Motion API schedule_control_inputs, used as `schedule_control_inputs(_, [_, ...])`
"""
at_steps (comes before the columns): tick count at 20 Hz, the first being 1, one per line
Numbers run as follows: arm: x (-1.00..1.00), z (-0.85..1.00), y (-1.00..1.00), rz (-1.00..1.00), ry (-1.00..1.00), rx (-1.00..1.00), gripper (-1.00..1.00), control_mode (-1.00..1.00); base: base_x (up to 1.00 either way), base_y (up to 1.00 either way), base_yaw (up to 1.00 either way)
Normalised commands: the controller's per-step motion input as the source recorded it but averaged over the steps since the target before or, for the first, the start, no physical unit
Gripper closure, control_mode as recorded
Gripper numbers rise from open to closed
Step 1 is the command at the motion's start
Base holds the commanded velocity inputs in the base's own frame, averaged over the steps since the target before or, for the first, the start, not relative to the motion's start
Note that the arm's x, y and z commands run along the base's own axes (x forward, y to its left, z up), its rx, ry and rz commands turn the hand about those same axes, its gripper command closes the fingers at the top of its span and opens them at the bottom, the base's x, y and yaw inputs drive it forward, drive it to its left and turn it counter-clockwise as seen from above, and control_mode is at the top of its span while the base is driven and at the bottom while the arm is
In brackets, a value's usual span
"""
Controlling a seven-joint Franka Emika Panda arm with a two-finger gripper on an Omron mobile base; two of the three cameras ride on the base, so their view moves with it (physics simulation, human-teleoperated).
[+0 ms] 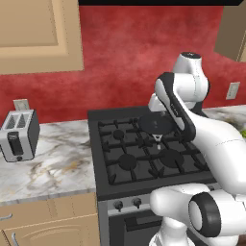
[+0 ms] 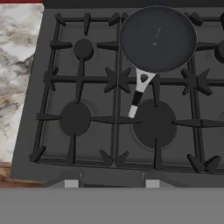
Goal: Put the carrot and broccoli in the pan. Then turn on the rear center burner and set the heat to medium.
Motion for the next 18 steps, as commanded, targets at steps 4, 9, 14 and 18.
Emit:
schedule_control_inputs(4, [-0.01, -0.06, 0.01, -0.01, 0.0, 0.0, -1.0, -1.0, 0.0, 0.0, 0.0])
schedule_control_inputs(9, [0.0, -0.17, -0.06, -0.12, 0.0, -0.01, -1.0, -1.0, 0.0, 0.0, 0.0])
schedule_control_inputs(14, [0.0, 0.0, -0.84, -0.05, 0.0, 0.0, -1.0, -1.0, 0.0, 0.0, 0.0])
schedule_control_inputs(18, [0.0, 0.0, -1.0, -0.01, 0.0, 0.0, -1.0, -1.0, 0.0, 0.0, 0.0])
